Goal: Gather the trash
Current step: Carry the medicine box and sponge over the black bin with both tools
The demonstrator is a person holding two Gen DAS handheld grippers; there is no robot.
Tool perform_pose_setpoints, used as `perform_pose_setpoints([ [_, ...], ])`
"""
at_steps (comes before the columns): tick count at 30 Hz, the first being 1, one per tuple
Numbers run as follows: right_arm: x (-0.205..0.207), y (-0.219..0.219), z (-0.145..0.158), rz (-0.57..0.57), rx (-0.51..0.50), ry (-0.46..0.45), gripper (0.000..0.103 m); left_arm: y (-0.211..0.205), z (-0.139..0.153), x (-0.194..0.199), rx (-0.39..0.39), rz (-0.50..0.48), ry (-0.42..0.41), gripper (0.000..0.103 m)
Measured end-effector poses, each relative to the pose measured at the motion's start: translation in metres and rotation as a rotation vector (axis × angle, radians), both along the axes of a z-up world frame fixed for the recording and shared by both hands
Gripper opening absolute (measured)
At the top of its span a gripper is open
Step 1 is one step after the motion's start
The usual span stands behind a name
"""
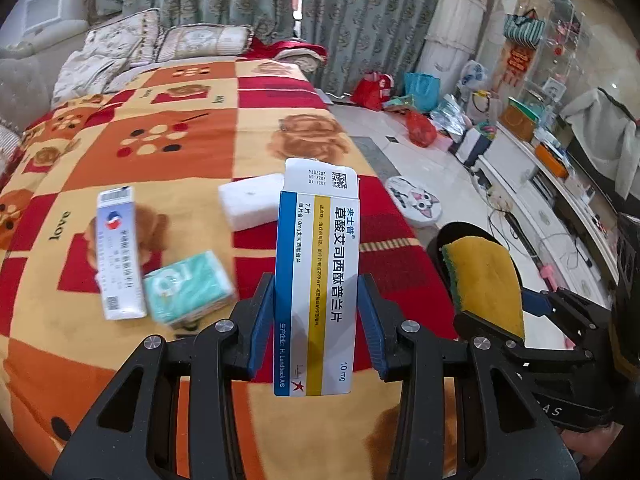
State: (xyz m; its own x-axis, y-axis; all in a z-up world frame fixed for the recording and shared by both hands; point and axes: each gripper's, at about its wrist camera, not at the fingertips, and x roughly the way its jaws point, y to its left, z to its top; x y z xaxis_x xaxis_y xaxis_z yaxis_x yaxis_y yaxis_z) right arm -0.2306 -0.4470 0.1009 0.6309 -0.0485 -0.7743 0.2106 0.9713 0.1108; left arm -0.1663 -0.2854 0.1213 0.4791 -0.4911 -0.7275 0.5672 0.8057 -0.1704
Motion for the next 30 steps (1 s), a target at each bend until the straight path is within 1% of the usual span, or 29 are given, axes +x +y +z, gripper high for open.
perform_pose_setpoints([
  [10,-0.015,-0.040,-0.001,-0.071,0.012,0.003,0.066,-0.039,-0.004,-0.009,0.014,-0.065,0.010,0.039],
  [20,-0.026,-0.072,-0.005,-0.124,0.012,0.014,0.066,-0.078,-0.009,-0.011,-0.001,-0.121,0.055,0.039],
  [30,-0.036,-0.108,-0.019,-0.183,0.026,0.041,0.066,-0.118,-0.017,-0.016,0.001,-0.171,0.094,0.039],
])
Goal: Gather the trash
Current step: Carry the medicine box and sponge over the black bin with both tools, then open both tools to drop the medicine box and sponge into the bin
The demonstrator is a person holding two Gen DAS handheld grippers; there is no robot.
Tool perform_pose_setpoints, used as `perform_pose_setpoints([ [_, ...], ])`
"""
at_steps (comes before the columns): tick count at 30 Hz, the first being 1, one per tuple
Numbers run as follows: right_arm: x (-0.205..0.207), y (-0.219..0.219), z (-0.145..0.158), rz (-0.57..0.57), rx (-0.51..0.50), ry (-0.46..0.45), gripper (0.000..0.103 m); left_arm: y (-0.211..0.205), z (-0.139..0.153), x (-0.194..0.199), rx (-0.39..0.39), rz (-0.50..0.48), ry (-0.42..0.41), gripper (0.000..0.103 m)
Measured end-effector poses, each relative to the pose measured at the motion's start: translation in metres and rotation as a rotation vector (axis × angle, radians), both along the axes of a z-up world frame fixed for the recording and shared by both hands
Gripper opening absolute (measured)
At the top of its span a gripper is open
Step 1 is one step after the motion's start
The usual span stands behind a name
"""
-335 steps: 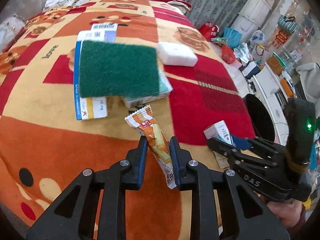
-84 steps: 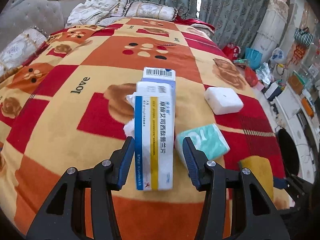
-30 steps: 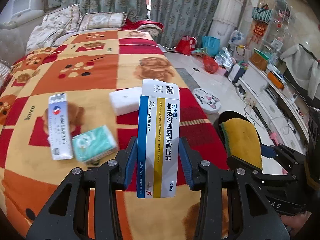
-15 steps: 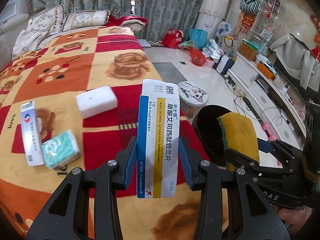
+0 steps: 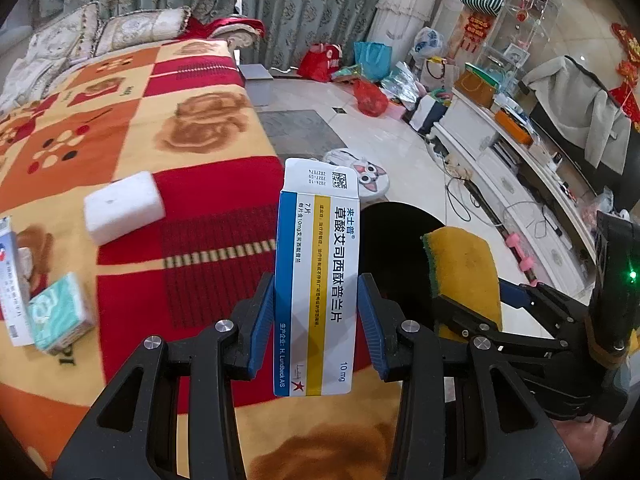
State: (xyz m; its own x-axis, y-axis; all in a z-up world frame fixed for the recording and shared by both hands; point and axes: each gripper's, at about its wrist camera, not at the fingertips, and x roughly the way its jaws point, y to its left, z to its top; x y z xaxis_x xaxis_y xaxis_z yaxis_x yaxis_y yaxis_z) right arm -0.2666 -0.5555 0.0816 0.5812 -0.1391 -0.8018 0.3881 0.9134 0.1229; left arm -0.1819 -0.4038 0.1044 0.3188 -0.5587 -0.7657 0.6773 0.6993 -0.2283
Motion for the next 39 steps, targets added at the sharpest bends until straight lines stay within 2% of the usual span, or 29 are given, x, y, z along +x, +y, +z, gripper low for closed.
perform_pose_setpoints([
  [21,-0.010,-0.060,-0.027,-0.087,0.053,0.032,0.066,-0.070,-0.018,0.009,-0.013,-0.050,0.084,0.039],
  [35,-0.006,-0.080,-0.043,-0.112,0.073,0.054,0.066,-0.095,-0.029,0.012,-0.020,-0.084,0.113,0.039],
  [39,-0.006,-0.082,-0.044,-0.119,0.071,0.056,0.069,-0.097,-0.029,0.013,-0.036,-0.089,0.117,0.040],
])
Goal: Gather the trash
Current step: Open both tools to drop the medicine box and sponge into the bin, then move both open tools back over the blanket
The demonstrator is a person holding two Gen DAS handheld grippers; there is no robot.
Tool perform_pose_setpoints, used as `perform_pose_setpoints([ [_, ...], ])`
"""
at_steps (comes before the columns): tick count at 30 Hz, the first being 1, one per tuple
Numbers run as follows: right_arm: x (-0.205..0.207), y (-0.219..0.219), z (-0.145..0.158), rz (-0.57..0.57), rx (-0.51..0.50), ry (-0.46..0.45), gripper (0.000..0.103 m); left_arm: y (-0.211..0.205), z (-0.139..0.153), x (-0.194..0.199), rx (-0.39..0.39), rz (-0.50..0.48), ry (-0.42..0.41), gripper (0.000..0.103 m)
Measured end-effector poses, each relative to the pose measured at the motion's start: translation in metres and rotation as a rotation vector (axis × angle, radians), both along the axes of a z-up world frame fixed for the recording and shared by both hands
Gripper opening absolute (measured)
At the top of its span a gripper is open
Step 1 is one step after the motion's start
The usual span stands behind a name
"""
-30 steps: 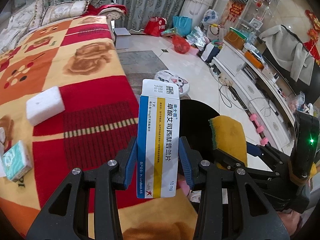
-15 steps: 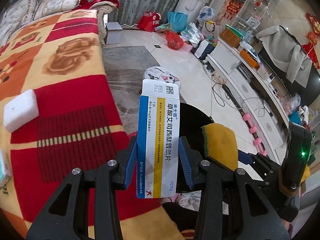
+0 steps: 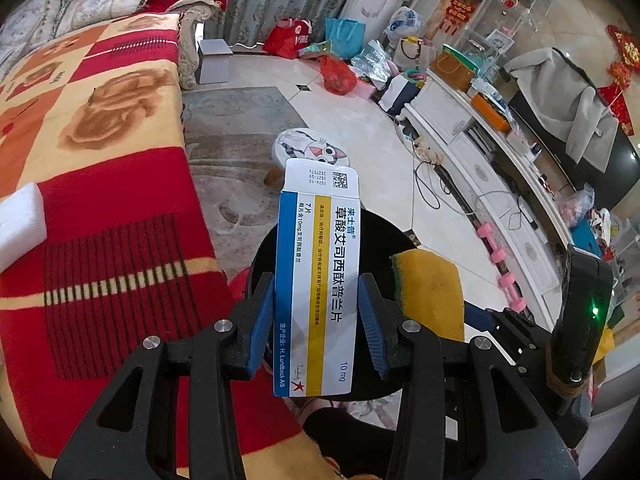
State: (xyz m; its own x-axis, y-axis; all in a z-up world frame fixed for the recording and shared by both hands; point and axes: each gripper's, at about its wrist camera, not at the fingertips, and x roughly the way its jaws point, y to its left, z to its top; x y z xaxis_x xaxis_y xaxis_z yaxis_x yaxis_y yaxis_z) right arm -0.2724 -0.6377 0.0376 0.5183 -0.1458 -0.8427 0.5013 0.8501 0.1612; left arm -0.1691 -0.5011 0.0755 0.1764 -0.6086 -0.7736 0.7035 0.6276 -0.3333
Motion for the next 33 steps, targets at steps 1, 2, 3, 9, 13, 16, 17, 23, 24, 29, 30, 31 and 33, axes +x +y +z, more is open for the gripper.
perform_pose_setpoints([
  [1,0.000,0.000,0.000,-0.003,-0.001,0.000,0.070,-0.001,0.000,0.001,-0.007,-0.002,0.003,0.040],
  [2,0.000,0.000,0.000,-0.007,-0.001,-0.001,0.071,-0.001,0.000,0.001,-0.014,-0.003,0.010,0.041],
  [3,-0.001,0.000,-0.001,-0.009,0.000,-0.002,0.071,-0.001,-0.001,0.002,-0.016,-0.002,0.015,0.041],
  [9,-0.002,0.000,-0.002,-0.008,0.008,-0.005,0.073,0.005,-0.006,0.008,-0.025,0.031,0.047,0.059],
  [13,-0.002,0.000,-0.002,-0.011,0.007,-0.009,0.074,0.012,-0.006,0.009,-0.019,0.048,0.046,0.059],
  [16,-0.002,0.001,-0.001,-0.005,0.008,-0.012,0.074,0.016,-0.003,0.007,-0.001,0.059,0.022,0.059],
  [17,-0.003,0.002,-0.001,-0.002,0.010,-0.015,0.074,0.018,-0.003,0.007,0.002,0.064,0.017,0.059],
  [23,-0.002,0.011,0.005,0.007,0.027,-0.044,0.077,0.035,0.002,0.007,0.012,0.084,-0.009,0.059],
  [24,-0.002,0.012,0.007,0.007,0.028,-0.046,0.077,0.038,0.003,0.006,0.014,0.087,-0.018,0.059],
  [29,0.001,0.025,0.014,0.028,0.009,-0.049,0.077,0.054,0.007,0.007,0.027,0.113,-0.058,0.059],
  [30,0.002,0.028,0.015,0.033,0.004,-0.049,0.077,0.057,0.008,0.007,0.028,0.117,-0.061,0.059],
  [31,0.002,0.032,0.016,0.040,0.003,-0.053,0.077,0.060,0.009,0.007,0.028,0.121,-0.064,0.059],
  [33,0.004,0.039,0.019,0.055,0.004,-0.063,0.077,0.068,0.010,0.007,0.030,0.128,-0.069,0.059],
])
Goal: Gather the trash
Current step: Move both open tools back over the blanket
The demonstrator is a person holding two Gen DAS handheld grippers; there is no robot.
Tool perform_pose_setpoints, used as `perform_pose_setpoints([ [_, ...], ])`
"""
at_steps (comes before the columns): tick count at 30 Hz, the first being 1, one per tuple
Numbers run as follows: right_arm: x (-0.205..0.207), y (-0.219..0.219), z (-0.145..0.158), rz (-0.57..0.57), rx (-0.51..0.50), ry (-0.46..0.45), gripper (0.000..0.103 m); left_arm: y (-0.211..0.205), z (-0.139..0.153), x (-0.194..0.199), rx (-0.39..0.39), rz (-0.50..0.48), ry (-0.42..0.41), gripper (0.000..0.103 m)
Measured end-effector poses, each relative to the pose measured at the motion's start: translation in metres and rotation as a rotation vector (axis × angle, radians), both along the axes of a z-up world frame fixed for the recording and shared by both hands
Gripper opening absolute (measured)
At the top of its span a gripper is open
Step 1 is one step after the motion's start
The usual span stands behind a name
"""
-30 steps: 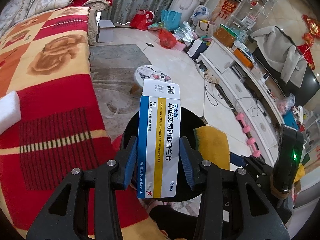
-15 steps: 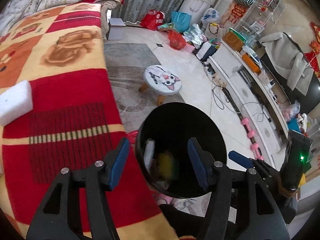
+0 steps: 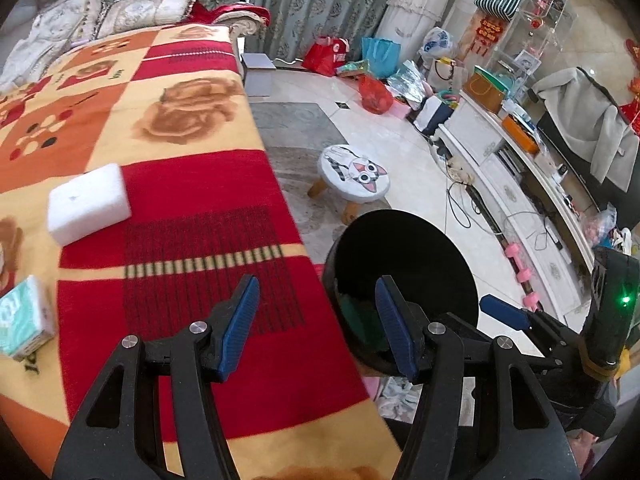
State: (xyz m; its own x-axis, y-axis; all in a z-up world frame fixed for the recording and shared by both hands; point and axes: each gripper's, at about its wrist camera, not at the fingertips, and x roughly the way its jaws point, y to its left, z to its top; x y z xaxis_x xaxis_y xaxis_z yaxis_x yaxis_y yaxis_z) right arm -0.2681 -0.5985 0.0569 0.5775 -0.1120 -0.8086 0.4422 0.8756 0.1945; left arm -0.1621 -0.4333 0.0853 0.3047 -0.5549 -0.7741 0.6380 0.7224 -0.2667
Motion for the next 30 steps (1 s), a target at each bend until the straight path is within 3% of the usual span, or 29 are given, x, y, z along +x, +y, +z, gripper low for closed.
perform_pose_setpoints([
  [15,0.023,0.069,0.019,0.128,-0.038,-0.033,0.077,0.089,0.005,0.012,0.029,0.131,-0.045,0.059],
  [30,0.070,0.171,0.016,0.314,-0.039,-0.006,0.078,0.201,0.011,0.038,0.079,0.317,-0.093,0.059],
])
